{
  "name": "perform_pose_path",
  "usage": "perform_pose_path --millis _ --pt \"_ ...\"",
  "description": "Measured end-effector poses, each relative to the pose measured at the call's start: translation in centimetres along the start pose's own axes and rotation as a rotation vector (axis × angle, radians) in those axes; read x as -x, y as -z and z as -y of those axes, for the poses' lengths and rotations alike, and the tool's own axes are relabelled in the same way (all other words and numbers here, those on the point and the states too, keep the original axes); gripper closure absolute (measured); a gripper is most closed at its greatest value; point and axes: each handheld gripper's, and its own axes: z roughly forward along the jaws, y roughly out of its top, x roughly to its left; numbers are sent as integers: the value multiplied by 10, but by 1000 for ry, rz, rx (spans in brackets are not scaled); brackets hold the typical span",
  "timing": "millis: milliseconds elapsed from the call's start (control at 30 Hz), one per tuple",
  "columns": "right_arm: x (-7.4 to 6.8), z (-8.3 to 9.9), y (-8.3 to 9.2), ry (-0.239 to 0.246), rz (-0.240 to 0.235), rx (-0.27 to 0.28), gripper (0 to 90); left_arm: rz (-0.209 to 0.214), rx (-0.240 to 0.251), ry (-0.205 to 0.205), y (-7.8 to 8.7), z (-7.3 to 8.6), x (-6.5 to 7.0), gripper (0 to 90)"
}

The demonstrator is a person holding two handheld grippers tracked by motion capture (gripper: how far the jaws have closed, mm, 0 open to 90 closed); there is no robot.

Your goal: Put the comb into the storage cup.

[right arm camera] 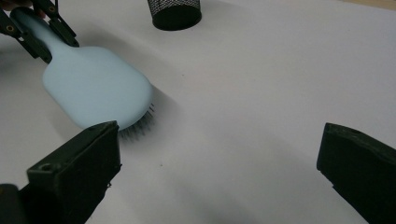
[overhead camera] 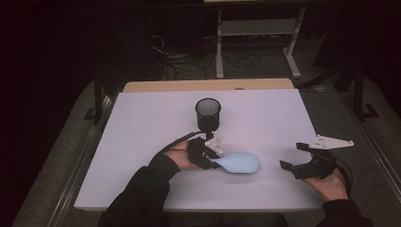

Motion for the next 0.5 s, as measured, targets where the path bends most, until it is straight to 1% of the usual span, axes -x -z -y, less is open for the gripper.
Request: perform_pose_path --millis 167,233,500 --pt "0 0 0 -1 0 0 0 1 23 17 6 2 -3 697" --pt "0 0 0 -1 0 -1 0 -5 31 22 9 2 -3 697" --pt "0 0 0 0 1 -1 0 -45 54 18 21 4 -4 697"
